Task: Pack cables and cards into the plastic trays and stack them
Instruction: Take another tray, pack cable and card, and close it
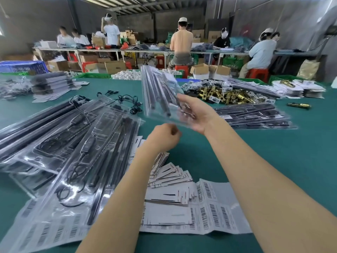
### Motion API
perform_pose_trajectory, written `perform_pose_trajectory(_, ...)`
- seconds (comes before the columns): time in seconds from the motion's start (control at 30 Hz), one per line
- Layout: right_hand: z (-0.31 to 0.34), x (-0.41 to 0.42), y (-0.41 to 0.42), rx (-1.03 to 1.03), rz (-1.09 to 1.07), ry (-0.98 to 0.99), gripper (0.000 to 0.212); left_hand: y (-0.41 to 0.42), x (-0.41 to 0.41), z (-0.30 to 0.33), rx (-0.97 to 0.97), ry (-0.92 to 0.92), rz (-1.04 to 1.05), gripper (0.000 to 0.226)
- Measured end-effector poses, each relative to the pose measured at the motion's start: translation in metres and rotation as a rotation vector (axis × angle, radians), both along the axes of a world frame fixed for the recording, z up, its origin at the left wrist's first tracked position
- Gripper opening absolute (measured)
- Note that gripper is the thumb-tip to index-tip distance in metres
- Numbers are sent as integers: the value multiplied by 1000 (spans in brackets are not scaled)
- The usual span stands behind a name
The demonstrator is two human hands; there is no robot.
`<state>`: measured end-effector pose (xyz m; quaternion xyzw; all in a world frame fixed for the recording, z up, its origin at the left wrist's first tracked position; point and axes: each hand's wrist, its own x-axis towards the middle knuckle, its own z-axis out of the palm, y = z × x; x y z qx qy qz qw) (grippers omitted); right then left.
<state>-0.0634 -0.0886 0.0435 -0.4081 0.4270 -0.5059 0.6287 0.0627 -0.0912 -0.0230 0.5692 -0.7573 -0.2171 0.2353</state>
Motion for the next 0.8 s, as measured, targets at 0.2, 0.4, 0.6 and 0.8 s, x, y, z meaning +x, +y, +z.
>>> perform_pose_trajectory(0.2, -20, -42, 15, -25, -32, -65, 15, -13, 19, -23, 23, 145, 214, 18)
perform_pose_trajectory(0.4, -46, -97, 51, -26, -179, 204, 13, -19, 27, -19, 42, 516, 367, 21)
perform_pose_trajectory(0.6, -66, -119, 86, 11, -375, 283, 44, -5, 7, 10, 575, 797, 88, 58)
perform_pose_trajectory(0.8, -80, -74, 86, 10, -771, 147, 56, 20, -30, 8, 763, 618, -258, 53)
